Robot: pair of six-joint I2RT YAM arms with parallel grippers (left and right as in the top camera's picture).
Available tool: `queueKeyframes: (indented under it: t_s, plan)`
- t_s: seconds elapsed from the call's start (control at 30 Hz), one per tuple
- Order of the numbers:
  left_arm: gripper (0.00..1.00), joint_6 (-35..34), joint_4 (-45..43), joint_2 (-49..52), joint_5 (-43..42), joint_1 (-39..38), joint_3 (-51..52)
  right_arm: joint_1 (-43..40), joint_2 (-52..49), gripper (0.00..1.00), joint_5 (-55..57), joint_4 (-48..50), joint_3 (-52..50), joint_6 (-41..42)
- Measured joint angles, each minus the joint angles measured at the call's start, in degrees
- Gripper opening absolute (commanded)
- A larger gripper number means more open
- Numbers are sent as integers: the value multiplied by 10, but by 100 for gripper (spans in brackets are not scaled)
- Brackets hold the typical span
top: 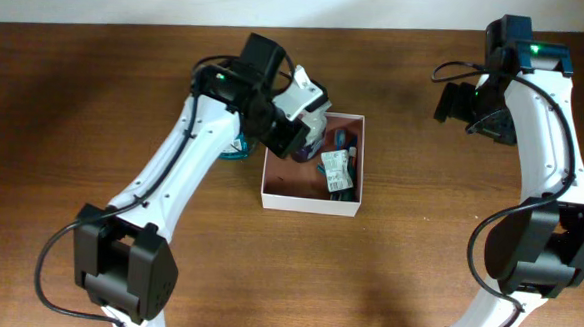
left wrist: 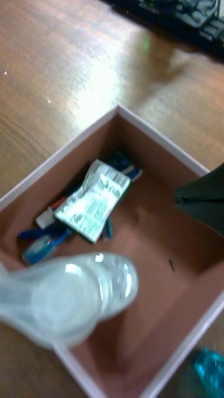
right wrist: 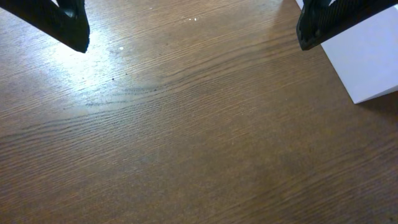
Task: Pack container
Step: 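Lower the pump bottle into the box's left corner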
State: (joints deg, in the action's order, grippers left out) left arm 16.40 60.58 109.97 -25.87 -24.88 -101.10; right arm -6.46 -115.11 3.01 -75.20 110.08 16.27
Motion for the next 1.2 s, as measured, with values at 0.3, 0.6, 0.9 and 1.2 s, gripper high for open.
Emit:
queueKeyframes:
  t_s: [0.3,0.6,0.9,1.2]
  plan:
    - [1,-120,-21,0,60,-40,26,0,0,98,0,0,0,0]
    - [1,-261,-159,0,157,-67,103,0,0,98,0,0,0,0]
    - [0,-428,-252,0,235,-75,181,0,0,98,0,0,0,0]
    - [0,-475,-303,0,221,-75,199,0,0,98,0,0,0,0]
